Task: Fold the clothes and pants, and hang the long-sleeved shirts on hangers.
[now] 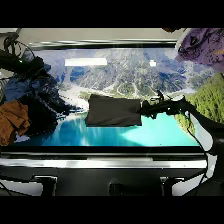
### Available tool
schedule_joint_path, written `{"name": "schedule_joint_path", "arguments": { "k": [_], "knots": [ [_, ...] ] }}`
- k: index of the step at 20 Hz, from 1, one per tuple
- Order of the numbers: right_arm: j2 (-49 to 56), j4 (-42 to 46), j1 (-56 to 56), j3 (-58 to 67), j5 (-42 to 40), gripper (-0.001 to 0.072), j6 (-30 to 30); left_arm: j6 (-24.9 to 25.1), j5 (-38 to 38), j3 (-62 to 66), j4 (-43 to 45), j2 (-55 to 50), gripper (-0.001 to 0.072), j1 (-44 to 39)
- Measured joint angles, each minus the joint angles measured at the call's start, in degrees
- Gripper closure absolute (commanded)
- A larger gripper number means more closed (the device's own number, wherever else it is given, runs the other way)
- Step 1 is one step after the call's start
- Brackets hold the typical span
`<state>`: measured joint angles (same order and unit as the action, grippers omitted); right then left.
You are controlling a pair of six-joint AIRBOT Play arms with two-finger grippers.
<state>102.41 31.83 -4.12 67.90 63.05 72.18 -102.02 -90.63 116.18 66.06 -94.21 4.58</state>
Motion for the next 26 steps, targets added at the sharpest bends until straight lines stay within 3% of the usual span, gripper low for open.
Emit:
{"name": "schedule_joint_path", "arguments": {
  "k": [4, 10, 16, 20, 26],
  "knots": [
    [-0.39, -0.04, -1.01, 8.02, 0.76, 0.068, 3.98, 0.02, 0.0, 0.0, -0.02, -0.02, 0.0689, 0.0],
    [-0.48, 9.88, -6.08, 28.85, 2.27, 0.068, 17.22, 0.0, 0.02, 0.0, 0.0, -0.42, 0.0688, 0.0],
    [-0.52, 16.59, -17.64, 42.99, 3.93, 0.068, 25.73, 0.0, 0.0, -0.02, 0.02, -0.81, 0.0688, 0.0],
    [-1.6, 21.2, -26.84, 46.27, 4.76, 0.0681, 30.69, 0.0, -0.04, -0.02, 0.02, -0.83, 0.0689, 0.0],
    [-2.82, 34.23, -38.6, 45.42, 12.41, 0.068, 39.36, 0.0, -1.29, -0.02, 0.0, -0.85, 0.0689, 0.0]
  ]
}}
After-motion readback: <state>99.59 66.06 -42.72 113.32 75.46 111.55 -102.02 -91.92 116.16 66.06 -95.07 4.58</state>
